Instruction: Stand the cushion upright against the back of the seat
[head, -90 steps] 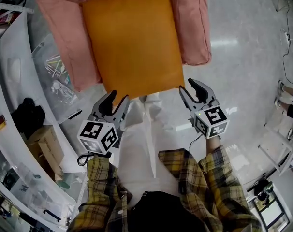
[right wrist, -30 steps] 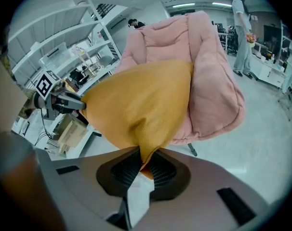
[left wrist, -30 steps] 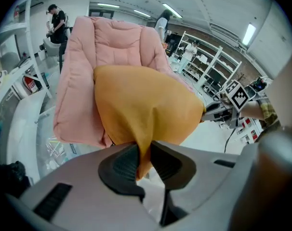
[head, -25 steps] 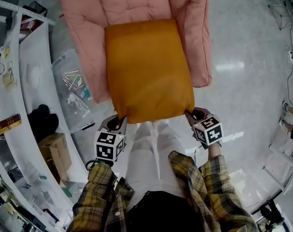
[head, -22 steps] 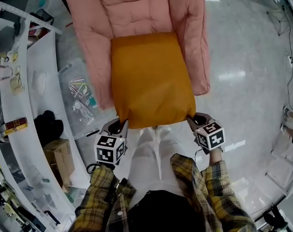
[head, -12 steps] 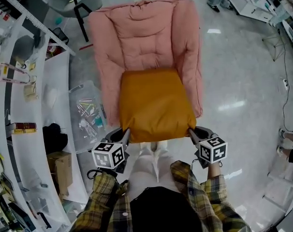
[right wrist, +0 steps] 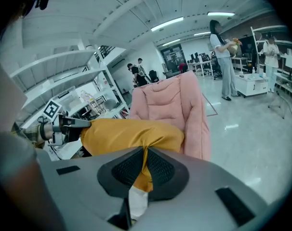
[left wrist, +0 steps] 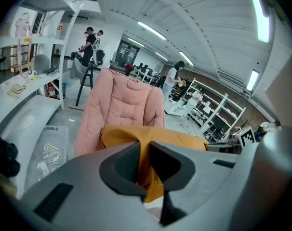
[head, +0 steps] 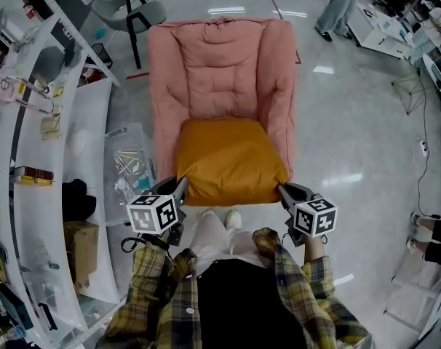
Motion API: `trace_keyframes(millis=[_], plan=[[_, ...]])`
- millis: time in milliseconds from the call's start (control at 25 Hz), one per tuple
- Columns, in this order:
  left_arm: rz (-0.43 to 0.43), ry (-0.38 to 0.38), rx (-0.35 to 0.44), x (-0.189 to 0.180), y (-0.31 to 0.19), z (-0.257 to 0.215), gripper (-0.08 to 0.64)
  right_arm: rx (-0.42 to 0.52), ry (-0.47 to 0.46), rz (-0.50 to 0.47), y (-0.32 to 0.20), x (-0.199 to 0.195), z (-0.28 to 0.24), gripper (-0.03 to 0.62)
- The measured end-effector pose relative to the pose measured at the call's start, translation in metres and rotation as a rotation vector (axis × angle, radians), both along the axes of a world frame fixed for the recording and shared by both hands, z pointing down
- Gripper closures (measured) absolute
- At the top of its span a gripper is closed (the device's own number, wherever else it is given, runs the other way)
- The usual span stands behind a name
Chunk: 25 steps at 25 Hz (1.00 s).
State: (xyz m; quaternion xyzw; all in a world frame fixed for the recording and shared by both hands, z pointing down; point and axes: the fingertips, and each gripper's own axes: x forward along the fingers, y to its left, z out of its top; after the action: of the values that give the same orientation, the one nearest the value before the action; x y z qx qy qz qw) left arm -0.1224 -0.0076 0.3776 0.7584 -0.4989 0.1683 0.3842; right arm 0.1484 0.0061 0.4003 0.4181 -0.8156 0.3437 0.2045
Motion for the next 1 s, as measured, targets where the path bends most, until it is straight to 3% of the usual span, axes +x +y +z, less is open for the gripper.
trace_keyframes(millis=[320, 560, 760, 1000], plan=[[-0.022, 0.015, 0.024, 0.000, -0.026, -0.013, 0.508, 0.018, -0.017, 0.013, -0.022, -0.001, -0.004, 0.554], [-0.030, 0.019, 0.028, -0.013, -0.063, -0.006, 0.500, 0.022, 0.027, -0.009, -0.056, -0.013, 0.001, 0.552], [-0.019, 0.026, 0.042, -0.031, -0.114, -0.004, 0.497, 0.059, 0.023, 0.002, -0.107, -0.034, -0.003, 0.552], [0.064, -0.055, 0.074, -0.040, -0.197, -0.015, 0.489, 0.110, -0.001, 0.035, -0.198, -0.043, -0.030, 0.552]])
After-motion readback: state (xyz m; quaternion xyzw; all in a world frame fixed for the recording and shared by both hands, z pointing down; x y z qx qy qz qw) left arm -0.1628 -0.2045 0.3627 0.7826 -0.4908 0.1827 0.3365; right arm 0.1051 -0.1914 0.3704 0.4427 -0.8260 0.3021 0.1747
